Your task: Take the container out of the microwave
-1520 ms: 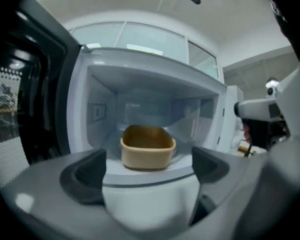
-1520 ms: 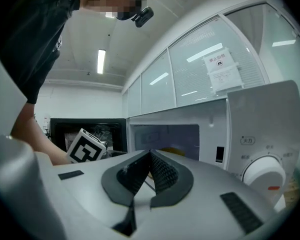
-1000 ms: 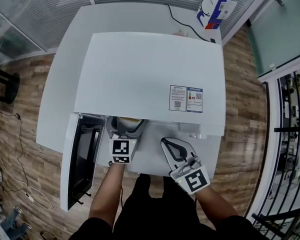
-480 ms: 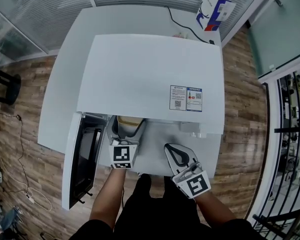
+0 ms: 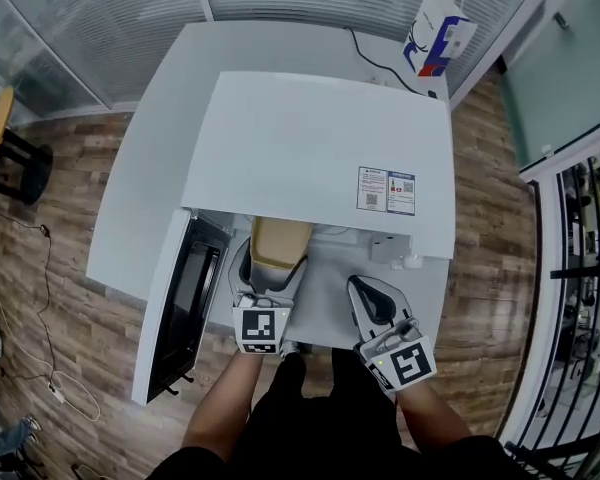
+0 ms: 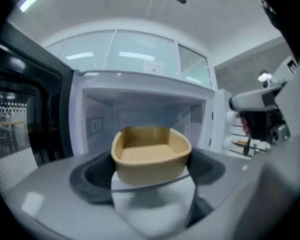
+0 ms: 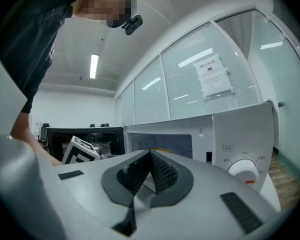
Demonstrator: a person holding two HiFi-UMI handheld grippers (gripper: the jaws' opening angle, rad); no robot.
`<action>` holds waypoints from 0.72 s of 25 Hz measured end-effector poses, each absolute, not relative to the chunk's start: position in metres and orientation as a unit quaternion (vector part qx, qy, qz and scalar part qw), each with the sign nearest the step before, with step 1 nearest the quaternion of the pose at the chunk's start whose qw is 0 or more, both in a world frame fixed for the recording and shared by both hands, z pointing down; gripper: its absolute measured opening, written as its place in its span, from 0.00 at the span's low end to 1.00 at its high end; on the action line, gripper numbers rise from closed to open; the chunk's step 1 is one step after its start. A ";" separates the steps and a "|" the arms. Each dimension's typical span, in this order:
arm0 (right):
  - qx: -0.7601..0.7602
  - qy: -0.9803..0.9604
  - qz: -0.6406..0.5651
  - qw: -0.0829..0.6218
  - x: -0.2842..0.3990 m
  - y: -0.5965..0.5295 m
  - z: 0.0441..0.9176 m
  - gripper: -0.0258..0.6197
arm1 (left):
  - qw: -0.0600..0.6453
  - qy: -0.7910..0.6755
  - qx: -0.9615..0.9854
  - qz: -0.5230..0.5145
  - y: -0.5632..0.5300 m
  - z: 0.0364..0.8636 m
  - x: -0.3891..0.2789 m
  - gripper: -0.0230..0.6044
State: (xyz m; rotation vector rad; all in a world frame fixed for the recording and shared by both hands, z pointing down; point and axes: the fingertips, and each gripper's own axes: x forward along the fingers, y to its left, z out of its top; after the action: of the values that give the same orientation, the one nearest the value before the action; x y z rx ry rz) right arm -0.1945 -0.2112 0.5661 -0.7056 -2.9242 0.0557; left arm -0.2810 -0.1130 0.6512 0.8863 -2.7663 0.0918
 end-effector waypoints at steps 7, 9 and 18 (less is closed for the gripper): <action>-0.189 -0.982 0.005 0.031 -0.193 -0.235 0.535 0.03 | 0.112 -0.944 0.308 0.032 -0.102 0.635 -0.253 0.75; -0.180 -0.983 0.001 0.022 -0.189 -0.238 0.526 0.03 | 0.115 -0.944 0.308 0.030 -0.096 0.632 -0.241 0.75; -0.172 -0.985 -0.002 -0.005 -0.169 -0.231 0.494 0.03 | 0.105 -0.947 0.303 0.026 -0.076 0.607 -0.194 0.75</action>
State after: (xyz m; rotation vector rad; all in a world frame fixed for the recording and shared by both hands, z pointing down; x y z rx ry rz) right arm -0.1688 -0.2310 0.4941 -0.5427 -3.1046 -0.0077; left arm -0.1936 -0.0759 0.6071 0.8921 -2.7912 0.0780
